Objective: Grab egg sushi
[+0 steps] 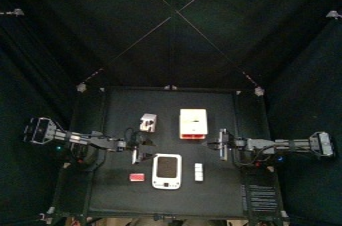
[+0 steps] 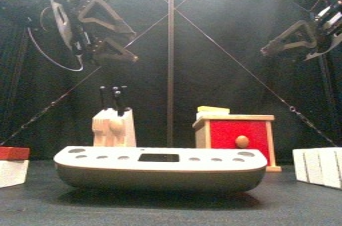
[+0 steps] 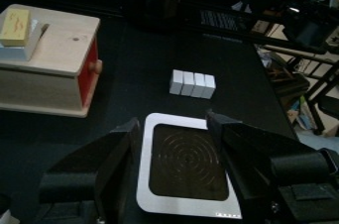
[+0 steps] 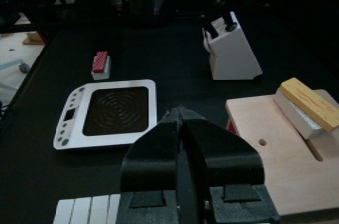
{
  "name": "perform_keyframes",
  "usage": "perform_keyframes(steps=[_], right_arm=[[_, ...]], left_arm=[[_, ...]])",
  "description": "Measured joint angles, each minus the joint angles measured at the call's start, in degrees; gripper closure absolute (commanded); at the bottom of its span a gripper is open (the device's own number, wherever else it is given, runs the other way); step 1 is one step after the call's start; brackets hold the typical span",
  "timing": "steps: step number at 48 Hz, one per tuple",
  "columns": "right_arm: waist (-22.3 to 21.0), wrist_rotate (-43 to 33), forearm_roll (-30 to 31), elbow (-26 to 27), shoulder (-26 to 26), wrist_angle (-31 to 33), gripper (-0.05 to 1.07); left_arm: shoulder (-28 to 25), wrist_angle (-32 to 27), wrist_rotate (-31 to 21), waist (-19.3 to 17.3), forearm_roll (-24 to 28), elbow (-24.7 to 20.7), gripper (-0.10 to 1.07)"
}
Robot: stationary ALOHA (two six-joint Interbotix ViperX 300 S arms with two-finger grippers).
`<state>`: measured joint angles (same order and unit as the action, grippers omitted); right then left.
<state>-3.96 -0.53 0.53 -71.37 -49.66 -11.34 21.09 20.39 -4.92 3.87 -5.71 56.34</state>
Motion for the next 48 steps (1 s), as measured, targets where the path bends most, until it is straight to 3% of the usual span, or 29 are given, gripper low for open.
perform_keyframes(steps=[35,48], right_arm=[[-1.93,0.0,3.08,0.18,0.0,0.0,1.02],[-2.2,0.0,5.36,0.62,0.0,0.0,1.02]], left_arm=[[0.0,0.53,-0.09,0.18,0.18,0.18,0.07],[0.0,-2.29,0.0,-0.97,-0.97,-2.64,0.07]])
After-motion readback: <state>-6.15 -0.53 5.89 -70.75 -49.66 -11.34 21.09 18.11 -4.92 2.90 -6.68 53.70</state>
